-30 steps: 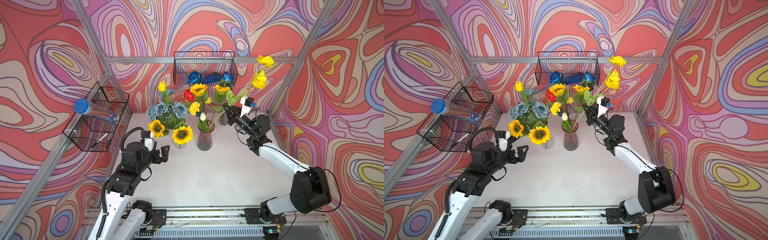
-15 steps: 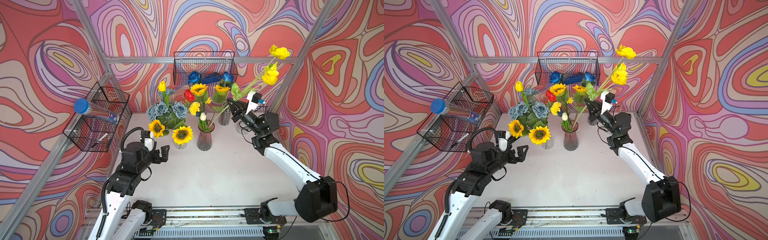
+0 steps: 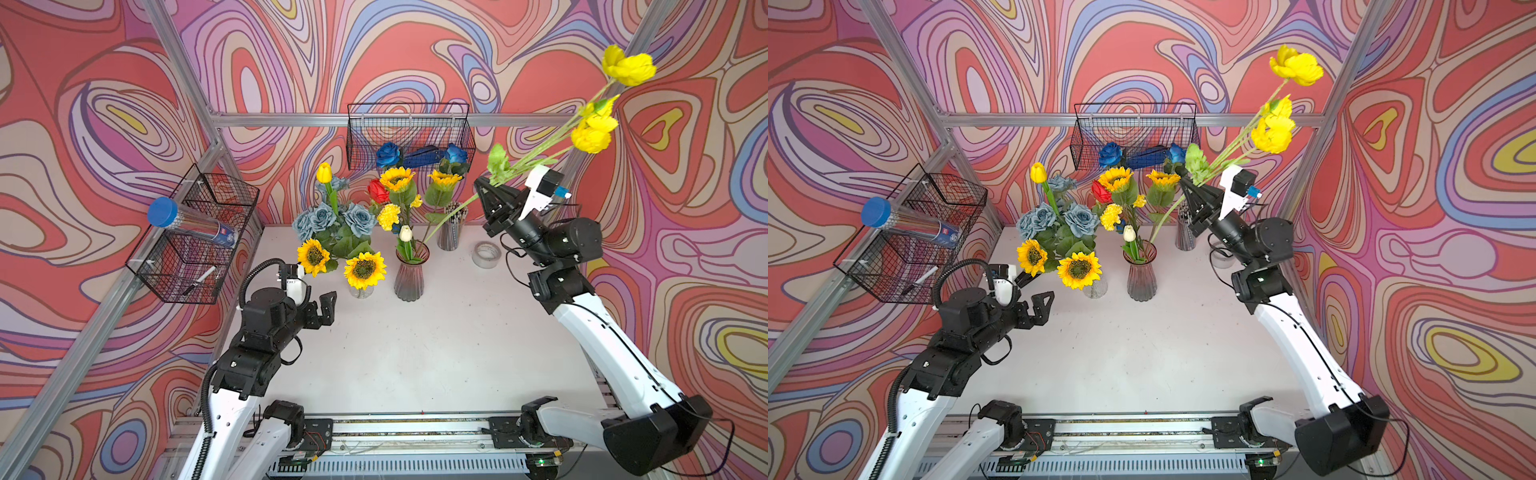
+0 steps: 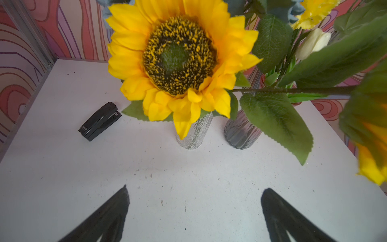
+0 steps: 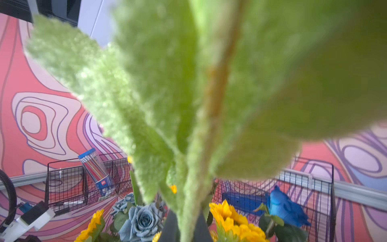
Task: Pick out yellow flowers from the vase
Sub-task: Pick up the flower from the vase, then place the flower at the center of the board.
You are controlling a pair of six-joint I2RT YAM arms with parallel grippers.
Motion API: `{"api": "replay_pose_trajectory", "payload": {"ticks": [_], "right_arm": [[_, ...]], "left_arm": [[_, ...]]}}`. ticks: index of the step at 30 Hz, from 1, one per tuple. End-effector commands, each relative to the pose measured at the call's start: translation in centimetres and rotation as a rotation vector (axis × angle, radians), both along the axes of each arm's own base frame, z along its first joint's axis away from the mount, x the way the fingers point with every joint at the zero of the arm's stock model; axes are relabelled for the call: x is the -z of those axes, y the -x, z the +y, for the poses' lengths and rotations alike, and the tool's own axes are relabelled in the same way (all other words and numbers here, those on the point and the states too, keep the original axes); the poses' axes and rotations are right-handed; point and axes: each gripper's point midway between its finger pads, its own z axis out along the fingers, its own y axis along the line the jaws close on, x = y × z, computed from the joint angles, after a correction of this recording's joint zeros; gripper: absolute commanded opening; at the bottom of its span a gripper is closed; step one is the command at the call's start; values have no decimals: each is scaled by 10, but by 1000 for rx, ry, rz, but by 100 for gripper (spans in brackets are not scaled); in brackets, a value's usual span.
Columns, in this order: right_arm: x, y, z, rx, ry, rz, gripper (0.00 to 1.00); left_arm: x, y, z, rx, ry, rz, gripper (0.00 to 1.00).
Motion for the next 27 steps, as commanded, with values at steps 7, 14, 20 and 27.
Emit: {"api": "replay_pose_trajectory", "payload": {"ticks": [7, 14, 20, 27], "right_arm": [[-46, 36, -21, 33, -66, 46, 0], [-18, 24, -30, 108, -5, 409, 0], [23, 32, -36, 146, 75, 609, 0], [79, 21, -46, 244, 166, 833, 0]], "left_arm": [[-5, 0, 3, -19, 5, -27, 100], [-6, -1, 3, -18, 7, -32, 100], [-4, -2, 1, -10, 12, -23, 100], [-4, -2, 1, -9, 21, -20, 100]]}}
